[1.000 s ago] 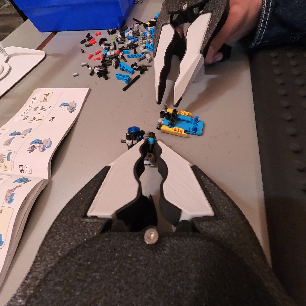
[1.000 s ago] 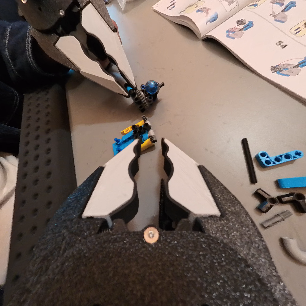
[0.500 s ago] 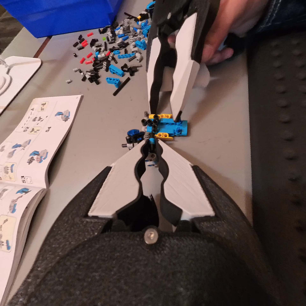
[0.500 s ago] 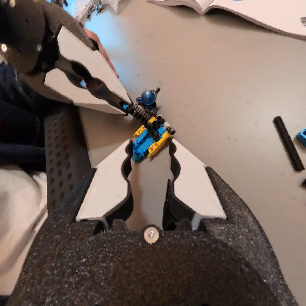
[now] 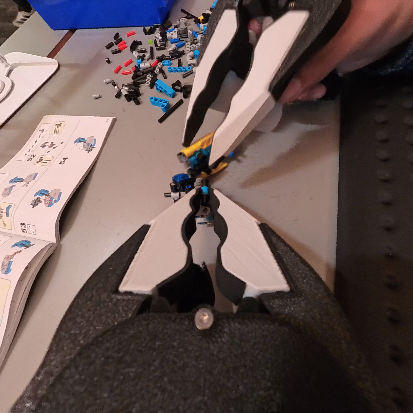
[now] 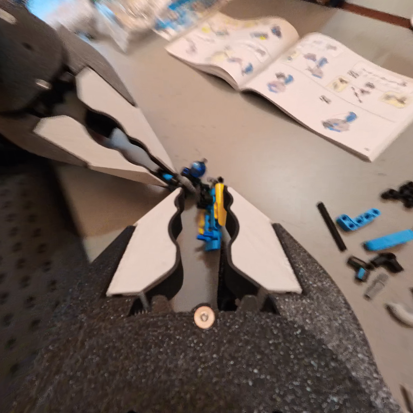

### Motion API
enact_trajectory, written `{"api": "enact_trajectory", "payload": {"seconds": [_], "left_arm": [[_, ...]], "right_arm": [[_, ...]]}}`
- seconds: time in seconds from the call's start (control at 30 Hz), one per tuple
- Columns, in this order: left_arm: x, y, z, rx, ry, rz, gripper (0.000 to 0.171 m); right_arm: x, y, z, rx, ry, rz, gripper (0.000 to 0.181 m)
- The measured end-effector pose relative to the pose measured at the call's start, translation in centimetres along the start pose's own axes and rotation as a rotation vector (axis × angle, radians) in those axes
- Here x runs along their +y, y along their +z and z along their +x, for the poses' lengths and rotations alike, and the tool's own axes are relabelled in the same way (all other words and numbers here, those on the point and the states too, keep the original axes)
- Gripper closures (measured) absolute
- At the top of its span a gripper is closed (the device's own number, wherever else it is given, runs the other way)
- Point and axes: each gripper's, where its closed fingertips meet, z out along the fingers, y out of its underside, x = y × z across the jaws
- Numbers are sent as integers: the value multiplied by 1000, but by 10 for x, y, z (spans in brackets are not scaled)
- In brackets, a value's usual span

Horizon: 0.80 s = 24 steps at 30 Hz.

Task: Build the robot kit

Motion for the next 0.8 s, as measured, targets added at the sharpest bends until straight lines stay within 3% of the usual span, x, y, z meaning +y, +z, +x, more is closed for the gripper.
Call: {"api": "enact_trajectory", "payload": {"seconds": [0.1,0.4,0.5,0.53,0.6,0.63,0.8], "left_arm": [[3,-2,-5,-27,-1,-11,164],[7,-5,-15,-71,-18,-25,164],[10,-7,-18,-92,-7,-39,164],[12,-10,-23,-117,-1,-51,164],[17,-14,-30,-135,-6,-67,164],[18,-15,-31,-127,-33,-69,164],[18,-17,-32,-85,-131,-36,164]], "right_arm": [[4,2,11,94,2,-17,156],[8,16,-34,-26,-84,-43,158],[-4,2,-14,80,-94,19,163],[-6,-3,-11,55,-38,30,160],[7,-5,-13,-77,116,-44,131],[14,-5,-15,-118,154,-66,128],[34,7,-8,91,-59,-174,124]]}}
